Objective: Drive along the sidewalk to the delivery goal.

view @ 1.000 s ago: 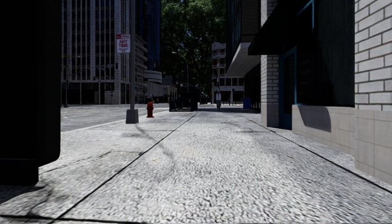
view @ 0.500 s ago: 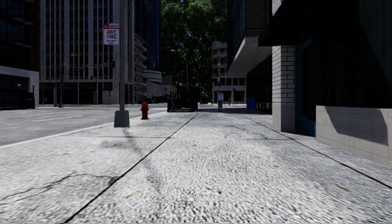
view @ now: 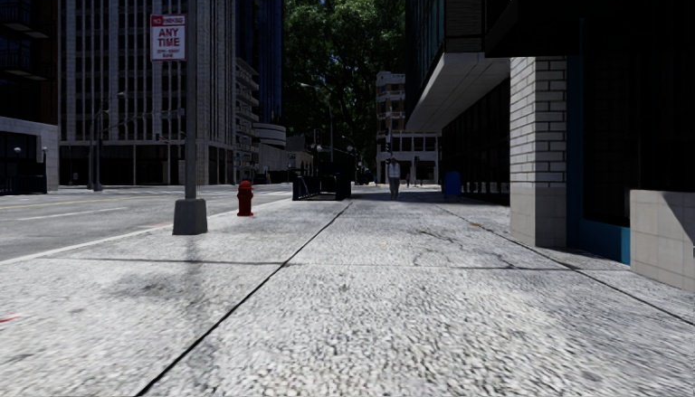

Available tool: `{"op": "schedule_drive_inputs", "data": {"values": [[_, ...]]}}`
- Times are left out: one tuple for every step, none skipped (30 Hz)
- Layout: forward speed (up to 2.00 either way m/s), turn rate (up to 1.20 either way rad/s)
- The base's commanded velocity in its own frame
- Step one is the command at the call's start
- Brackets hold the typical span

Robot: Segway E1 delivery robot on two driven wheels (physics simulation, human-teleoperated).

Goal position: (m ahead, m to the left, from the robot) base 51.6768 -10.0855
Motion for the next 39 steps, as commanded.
{"op": "schedule_drive_inputs", "data": {"values": [[2.00,0.00],[2.00,0.00],[2.00,0.00],[2.00,0.00],[2.00,0.00],[2.00,0.00],[2.00,0.00],[2.00,0.00],[2.00,0.00],[2.00,0.00],[2.00,0.00],[2.00,0.00],[2.00,0.00],[2.00,0.00],[2.00,0.00],[2.00,0.00],[2.00,0.00],[2.00,0.00],[2.00,0.00],[2.00,0.00],[2.00,0.00],[2.00,0.00],[2.00,0.00],[2.00,0.00],[2.00,0.00],[2.00,0.00],[2.00,0.00],[2.00,0.00],[2.00,0.00],[2.00,0.00],[2.00,0.00],[2.00,0.00],[2.00,0.00],[2.00,0.00],[2.00,0.00],[2.00,0.00],[2.00,0.00],[2.00,0.00],[2.00,0.00]]}}
